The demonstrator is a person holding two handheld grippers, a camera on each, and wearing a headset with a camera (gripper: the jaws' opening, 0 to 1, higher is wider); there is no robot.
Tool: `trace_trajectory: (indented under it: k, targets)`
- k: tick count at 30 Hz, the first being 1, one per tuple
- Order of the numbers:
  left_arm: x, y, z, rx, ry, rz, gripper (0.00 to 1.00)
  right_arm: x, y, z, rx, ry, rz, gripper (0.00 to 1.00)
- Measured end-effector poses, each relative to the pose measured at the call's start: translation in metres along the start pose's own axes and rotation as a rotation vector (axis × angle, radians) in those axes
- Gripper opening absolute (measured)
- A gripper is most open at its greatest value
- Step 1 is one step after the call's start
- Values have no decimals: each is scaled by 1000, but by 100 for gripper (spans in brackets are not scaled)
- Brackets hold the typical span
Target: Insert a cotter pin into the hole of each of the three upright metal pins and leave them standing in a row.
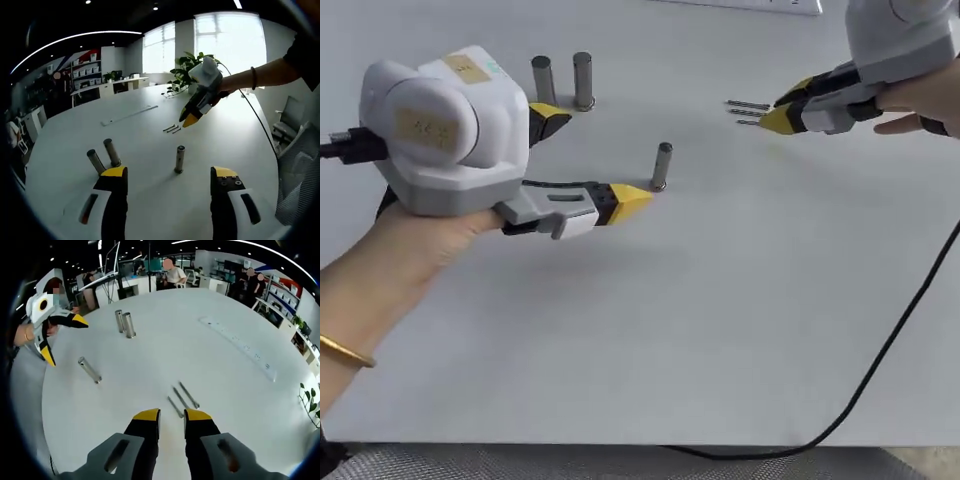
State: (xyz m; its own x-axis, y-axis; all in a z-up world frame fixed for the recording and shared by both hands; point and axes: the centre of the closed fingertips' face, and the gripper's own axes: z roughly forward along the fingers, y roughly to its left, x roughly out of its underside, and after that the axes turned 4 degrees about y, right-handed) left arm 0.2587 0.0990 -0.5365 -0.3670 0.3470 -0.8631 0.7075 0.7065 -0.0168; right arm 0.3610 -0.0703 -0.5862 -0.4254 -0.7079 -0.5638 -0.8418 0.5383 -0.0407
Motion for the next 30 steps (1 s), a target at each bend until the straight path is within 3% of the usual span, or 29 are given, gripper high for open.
trace_trajectory:
  k: [4, 10, 23, 25, 30]
  targets:
    - [2, 1, 0, 0, 8, 4, 65, 0, 2, 6, -23, 18, -2, 12]
    - [1, 0, -2, 1, 7, 18, 62, 5, 3, 11, -26, 91, -67, 10]
    - [2, 6, -7, -15, 3, 12, 59, 5, 13, 11, -74, 184, -158, 2]
    - [2, 7, -7, -15, 0, 11, 59, 5, 6, 17, -86, 195, -167, 1]
    - [3, 7, -8, -11, 4, 11, 58, 6, 6, 15, -106, 236, -203, 0]
